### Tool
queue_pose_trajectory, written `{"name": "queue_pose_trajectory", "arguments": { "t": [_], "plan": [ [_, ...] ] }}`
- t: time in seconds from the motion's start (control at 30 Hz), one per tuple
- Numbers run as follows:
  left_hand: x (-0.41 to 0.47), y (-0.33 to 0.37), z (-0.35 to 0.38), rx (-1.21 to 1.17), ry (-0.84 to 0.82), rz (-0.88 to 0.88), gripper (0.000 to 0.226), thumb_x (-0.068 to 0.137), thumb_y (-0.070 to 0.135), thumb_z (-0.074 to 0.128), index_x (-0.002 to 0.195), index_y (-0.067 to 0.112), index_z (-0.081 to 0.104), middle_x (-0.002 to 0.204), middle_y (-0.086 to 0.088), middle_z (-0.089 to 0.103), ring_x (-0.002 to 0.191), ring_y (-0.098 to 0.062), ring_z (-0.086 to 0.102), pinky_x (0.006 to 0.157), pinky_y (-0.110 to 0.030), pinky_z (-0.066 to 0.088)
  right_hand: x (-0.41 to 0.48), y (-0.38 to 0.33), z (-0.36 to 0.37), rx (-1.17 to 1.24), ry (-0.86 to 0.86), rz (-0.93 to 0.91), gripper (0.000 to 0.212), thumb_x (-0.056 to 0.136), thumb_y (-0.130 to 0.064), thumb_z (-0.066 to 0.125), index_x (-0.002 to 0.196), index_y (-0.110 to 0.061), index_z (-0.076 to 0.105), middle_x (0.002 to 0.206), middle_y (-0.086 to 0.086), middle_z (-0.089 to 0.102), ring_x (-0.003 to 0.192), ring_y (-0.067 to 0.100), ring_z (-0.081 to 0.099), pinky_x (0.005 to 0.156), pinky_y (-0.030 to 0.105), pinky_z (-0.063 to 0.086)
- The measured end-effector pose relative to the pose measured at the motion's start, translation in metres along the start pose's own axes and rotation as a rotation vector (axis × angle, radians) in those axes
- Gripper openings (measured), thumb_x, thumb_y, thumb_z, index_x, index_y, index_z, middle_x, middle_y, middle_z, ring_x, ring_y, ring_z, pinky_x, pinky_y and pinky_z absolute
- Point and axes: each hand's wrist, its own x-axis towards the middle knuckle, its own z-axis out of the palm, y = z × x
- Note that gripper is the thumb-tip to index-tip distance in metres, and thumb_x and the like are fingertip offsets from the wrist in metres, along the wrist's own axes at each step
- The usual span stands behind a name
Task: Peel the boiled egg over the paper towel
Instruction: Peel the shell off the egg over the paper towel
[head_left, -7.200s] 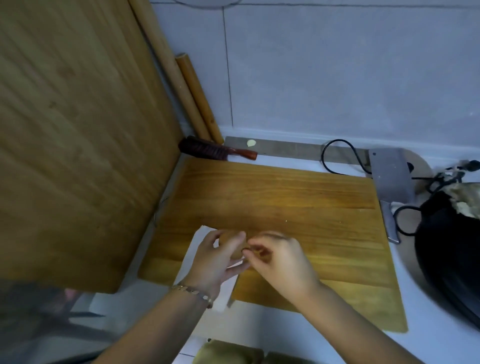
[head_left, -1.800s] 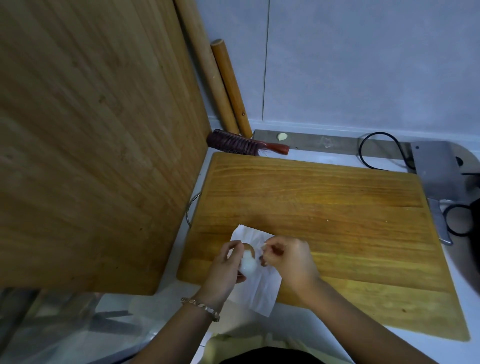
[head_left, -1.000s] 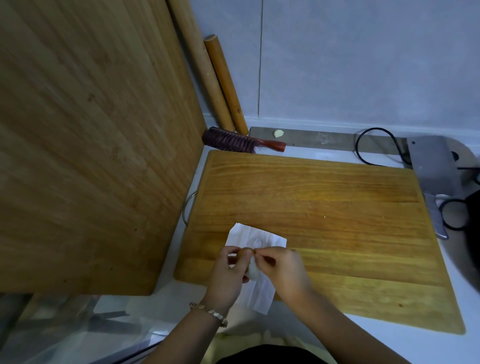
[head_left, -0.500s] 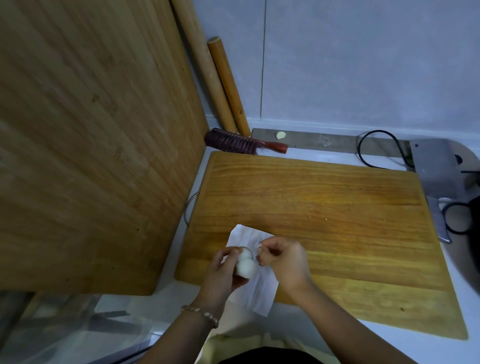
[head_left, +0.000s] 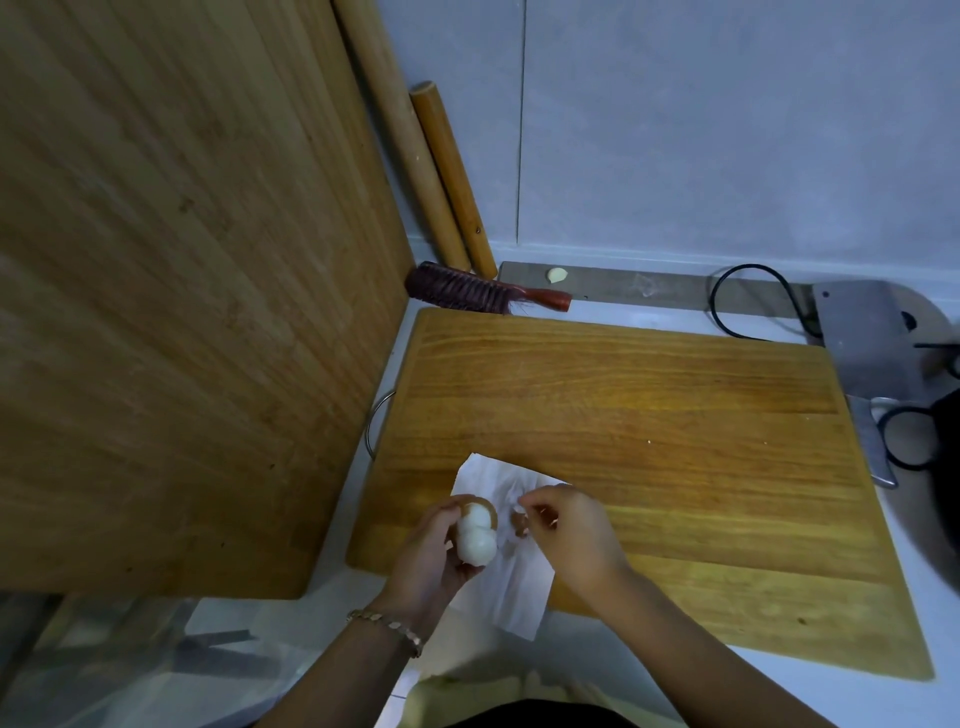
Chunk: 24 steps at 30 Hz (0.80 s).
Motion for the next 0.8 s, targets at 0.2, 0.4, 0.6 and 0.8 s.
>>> {"name": "queue_pose_trajectory", "arguments": {
  "t": [0.2, 0.4, 0.6, 0.8],
  "plan": [
    [-0.004, 0.000, 0.008, 0.174, -0.079, 0.110, 0.015, 0.091, 0.020, 0.049, 0.090, 0.020, 0.065, 0.097, -0.006, 0.068, 0.091, -0.021, 0.064, 0.069, -0.030, 0.055, -0.008, -0.013, 0.001, 0.395, -0.043, 0.058, 0.014, 0.076, -0.017, 0.071, 0.090, -0.016, 0.071, 0.071, -0.022, 0.066, 0.069, -0.013, 0.062, 0.061, -0.002, 0.043],
    [-0.008, -0.001, 0.010, 0.384, -0.027, 0.252, 0.010, 0.083, 0.022, 0.062, 0.091, 0.028, 0.063, 0.105, -0.004, 0.063, 0.095, -0.019, 0.063, 0.062, -0.025, 0.054, -0.016, -0.015, -0.002, 0.391, 0.003, -0.059, 0.016, 0.079, -0.005, 0.066, 0.085, -0.019, 0.072, 0.065, -0.023, 0.066, 0.072, -0.007, 0.065, 0.064, 0.002, 0.046],
    [-0.008, -0.005, 0.013, 0.375, 0.031, 0.281, 0.009, 0.084, 0.022, 0.062, 0.090, 0.029, 0.063, 0.106, -0.005, 0.063, 0.092, -0.019, 0.064, 0.059, -0.023, 0.054, -0.019, -0.015, 0.003, 0.266, 0.086, -0.148, 0.012, 0.080, -0.001, 0.060, 0.072, -0.005, 0.068, 0.066, 0.015, 0.069, 0.058, 0.011, 0.058, 0.054, 0.015, 0.040],
    [-0.008, 0.003, 0.006, 0.100, -0.010, 0.074, 0.010, 0.088, 0.024, 0.056, 0.095, 0.019, 0.061, 0.097, -0.011, 0.068, 0.074, -0.023, 0.073, 0.057, -0.031, 0.058, -0.007, -0.001, 0.002, 0.271, 0.057, 0.012, 0.020, 0.083, 0.002, 0.051, 0.066, 0.002, 0.061, 0.071, 0.027, 0.064, 0.066, 0.034, 0.062, 0.060, 0.035, 0.048]
  ]
}}
